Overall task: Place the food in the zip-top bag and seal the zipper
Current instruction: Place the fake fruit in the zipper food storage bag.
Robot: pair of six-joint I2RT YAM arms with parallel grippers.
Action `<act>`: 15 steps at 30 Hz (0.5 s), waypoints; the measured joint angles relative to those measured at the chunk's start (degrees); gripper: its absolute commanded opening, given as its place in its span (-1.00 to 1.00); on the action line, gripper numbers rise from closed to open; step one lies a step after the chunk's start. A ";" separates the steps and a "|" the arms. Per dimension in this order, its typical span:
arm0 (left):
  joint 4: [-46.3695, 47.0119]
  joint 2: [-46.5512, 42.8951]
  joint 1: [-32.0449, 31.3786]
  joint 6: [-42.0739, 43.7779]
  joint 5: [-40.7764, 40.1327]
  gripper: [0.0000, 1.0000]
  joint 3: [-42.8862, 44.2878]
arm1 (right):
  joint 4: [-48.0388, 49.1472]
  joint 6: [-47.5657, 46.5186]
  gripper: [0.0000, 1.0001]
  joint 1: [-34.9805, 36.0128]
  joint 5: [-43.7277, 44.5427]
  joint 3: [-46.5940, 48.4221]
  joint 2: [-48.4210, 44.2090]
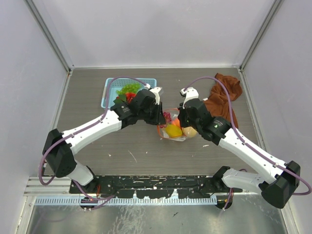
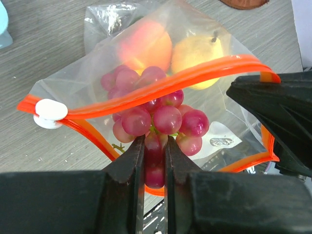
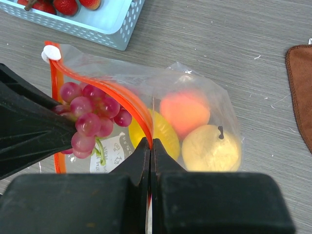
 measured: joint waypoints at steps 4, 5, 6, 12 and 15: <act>0.48 0.61 0.00 -0.20 -1.42 -0.48 0.55 | 0.02 0.02 -0.99 0.00 -0.13 -0.04 0.00; 0.68 0.83 0.00 -0.26 -1.77 -0.42 0.63 | 0.04 0.02 -0.99 0.00 -0.15 -0.09 0.00; 0.87 1.05 0.00 -0.31 -2.08 -0.38 0.66 | 0.11 0.02 -0.99 0.00 -0.20 -0.11 0.00; 1.66 2.25 0.00 -1.25 -3.43 -0.19 0.66 | 0.35 0.02 -0.99 0.00 -0.35 -0.39 -0.13; 1.86 2.32 0.00 -1.33 -3.74 -0.14 0.66 | 0.37 0.02 -0.99 0.00 -0.35 -0.44 -0.26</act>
